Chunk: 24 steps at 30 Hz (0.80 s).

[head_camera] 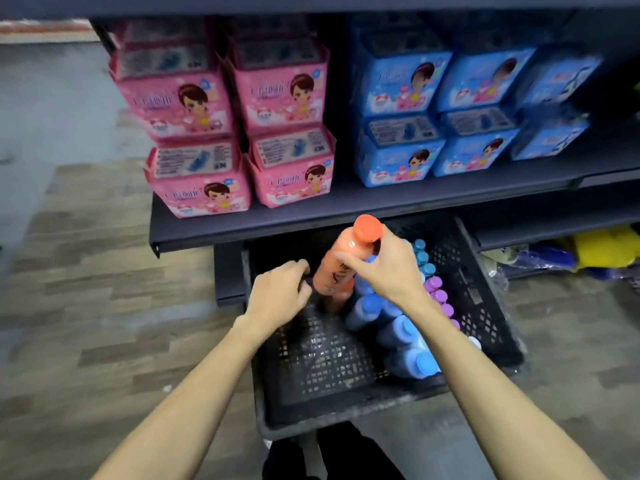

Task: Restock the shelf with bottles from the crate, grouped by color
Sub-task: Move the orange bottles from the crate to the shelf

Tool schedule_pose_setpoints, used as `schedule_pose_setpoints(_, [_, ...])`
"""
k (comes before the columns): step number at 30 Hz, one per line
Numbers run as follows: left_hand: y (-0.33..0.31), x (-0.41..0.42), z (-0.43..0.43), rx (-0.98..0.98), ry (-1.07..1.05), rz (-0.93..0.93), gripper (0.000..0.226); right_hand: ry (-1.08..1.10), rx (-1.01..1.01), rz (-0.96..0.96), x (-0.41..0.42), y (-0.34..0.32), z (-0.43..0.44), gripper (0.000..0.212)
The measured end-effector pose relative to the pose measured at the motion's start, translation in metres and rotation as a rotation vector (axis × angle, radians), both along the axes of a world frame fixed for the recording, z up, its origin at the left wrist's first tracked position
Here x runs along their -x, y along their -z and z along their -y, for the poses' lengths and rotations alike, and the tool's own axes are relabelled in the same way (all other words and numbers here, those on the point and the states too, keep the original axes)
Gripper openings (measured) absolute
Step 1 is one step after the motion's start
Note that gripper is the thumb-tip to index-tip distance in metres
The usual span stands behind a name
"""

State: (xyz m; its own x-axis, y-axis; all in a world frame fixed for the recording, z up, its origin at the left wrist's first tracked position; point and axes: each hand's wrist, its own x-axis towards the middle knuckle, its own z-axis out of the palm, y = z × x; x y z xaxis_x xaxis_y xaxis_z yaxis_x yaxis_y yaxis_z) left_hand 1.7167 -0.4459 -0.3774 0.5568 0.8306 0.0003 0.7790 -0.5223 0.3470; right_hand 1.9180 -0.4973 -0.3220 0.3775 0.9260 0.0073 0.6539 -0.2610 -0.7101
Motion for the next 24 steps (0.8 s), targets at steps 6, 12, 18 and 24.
schedule_pose_setpoints(6, [-0.081, -0.004, -0.031, -0.193, 0.072, 0.128, 0.022, -0.100, -0.176, 0.141, -0.010, -0.087, -0.019, 0.055])
schedule_pose_setpoints(12, [-0.148, -0.006, -0.044, -0.431, 0.189, 0.202, 0.040, -0.152, -0.307, 0.283, -0.007, -0.157, -0.028, 0.078])
schedule_pose_setpoints(18, [-0.198, 0.001, -0.050, -0.575, 0.201, 0.225, 0.043, -0.158, -0.378, 0.350, 0.001, -0.207, -0.027, 0.054])
schedule_pose_setpoints(24, [-0.251, 0.012, -0.050, -0.633, 0.274, 0.225, 0.044, -0.191, -0.426, 0.361, 0.010, -0.261, -0.022, 0.060])
